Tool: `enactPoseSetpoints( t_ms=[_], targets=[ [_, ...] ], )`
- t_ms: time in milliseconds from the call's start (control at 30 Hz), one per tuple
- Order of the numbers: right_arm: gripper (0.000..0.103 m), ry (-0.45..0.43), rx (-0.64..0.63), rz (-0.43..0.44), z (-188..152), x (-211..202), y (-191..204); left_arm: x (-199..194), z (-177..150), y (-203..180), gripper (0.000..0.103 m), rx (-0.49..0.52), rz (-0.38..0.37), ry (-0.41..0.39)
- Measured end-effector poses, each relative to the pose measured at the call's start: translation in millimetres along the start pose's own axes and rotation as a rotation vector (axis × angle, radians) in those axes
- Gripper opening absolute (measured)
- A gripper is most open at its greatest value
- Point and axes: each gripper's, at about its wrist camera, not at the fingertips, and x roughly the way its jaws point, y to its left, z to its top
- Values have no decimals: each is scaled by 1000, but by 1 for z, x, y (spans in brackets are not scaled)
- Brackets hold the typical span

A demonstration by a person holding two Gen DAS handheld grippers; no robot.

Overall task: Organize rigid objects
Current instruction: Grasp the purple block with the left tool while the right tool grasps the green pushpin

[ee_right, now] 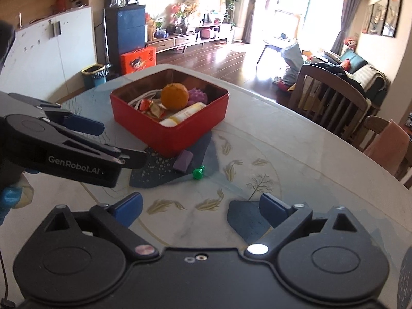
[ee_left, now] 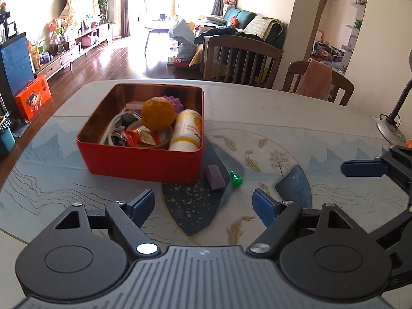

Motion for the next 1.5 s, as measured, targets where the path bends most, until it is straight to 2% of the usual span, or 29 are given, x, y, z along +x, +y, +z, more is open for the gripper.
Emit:
enactPoseSetpoints(
  t_ms=[267,367,467,533,700,800,1033,1167,1233,1433,1500],
  targets=[
    [79,56,4,11,1,42,-14,42,1,-1,82,-27,-38,49],
    [77,72,-4,25,1,58,-17,54,0,-3,81,-16,-63,59],
    [71,86,-5,44,1,71,-17,66,2,-3,71,-16,-98,76],
    [68,90,-17,56,2,76,-17,73,3,-3,56,-17,-133,90],
    [58,94,-28,82,4,88,-16,87,8,-3,52,-14,-165,114],
    [55,94,-34,90,7,94,-16,96,11,-2,43,-18,-188,131],
    [54,84,-28,113,12,103,-15,105,18,2,41,-31,-202,128],
    [54,77,-31,120,15,106,-15,107,19,10,40,-56,-169,126],
    [54,73,-26,124,17,108,-16,111,21,16,38,-82,-187,139],
    [47,61,-35,145,23,113,-14,117,24,16,35,-80,-190,146],
    [40,59,-40,161,24,113,-13,121,27,15,34,-83,-191,150]
  ],
)
